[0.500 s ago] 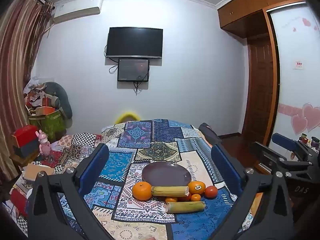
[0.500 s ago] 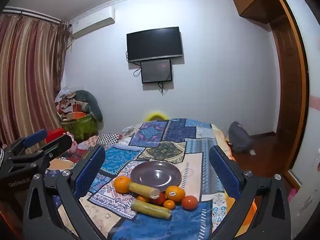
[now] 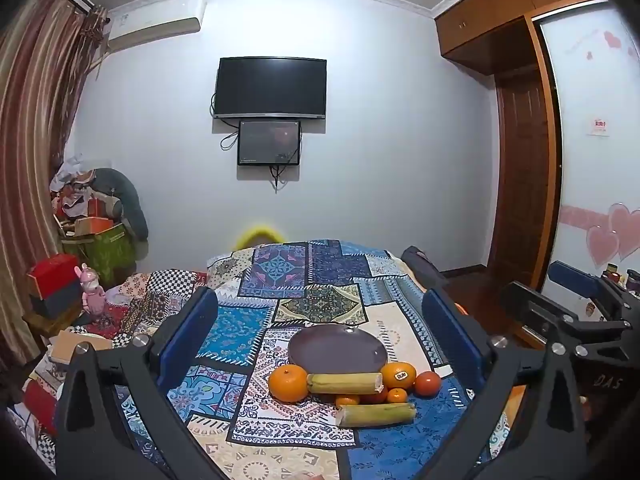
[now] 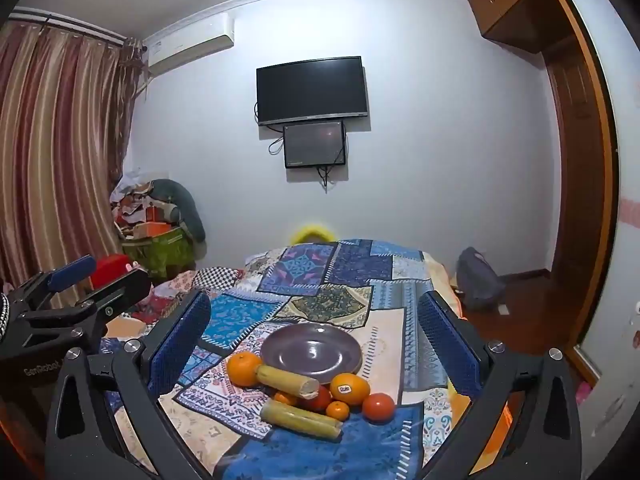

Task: Organize fruits

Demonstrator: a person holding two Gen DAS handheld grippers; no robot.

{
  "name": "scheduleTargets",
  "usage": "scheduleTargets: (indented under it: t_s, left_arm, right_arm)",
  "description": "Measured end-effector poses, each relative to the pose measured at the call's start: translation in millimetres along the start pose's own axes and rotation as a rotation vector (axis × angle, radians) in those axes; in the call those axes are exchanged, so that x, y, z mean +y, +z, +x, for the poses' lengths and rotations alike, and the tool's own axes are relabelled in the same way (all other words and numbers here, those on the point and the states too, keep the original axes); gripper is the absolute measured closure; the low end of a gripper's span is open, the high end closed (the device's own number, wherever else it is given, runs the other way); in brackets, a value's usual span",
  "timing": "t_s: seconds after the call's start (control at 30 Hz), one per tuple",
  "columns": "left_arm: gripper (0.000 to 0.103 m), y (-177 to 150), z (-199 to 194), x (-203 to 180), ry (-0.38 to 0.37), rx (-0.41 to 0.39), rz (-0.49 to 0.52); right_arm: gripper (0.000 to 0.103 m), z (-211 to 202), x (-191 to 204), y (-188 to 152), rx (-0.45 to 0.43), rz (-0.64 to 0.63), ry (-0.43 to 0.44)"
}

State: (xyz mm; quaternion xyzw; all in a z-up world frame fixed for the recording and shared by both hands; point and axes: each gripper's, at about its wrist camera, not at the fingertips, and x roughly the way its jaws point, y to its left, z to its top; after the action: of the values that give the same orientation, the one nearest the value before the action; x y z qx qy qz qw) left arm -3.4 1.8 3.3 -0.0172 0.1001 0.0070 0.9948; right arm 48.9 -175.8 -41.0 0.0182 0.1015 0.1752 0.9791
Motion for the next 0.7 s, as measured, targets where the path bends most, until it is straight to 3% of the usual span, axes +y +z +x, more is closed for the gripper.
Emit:
scheduleTargets:
  t_s: [0.7]
  left_arm:
    - [0.000, -4.7, 1.2, -4.0, 0.006, -0.011, 0.012]
  right_arm:
    - [0.000, 2.5, -3.9, -0.6, -0.003, -0.006, -0.003]
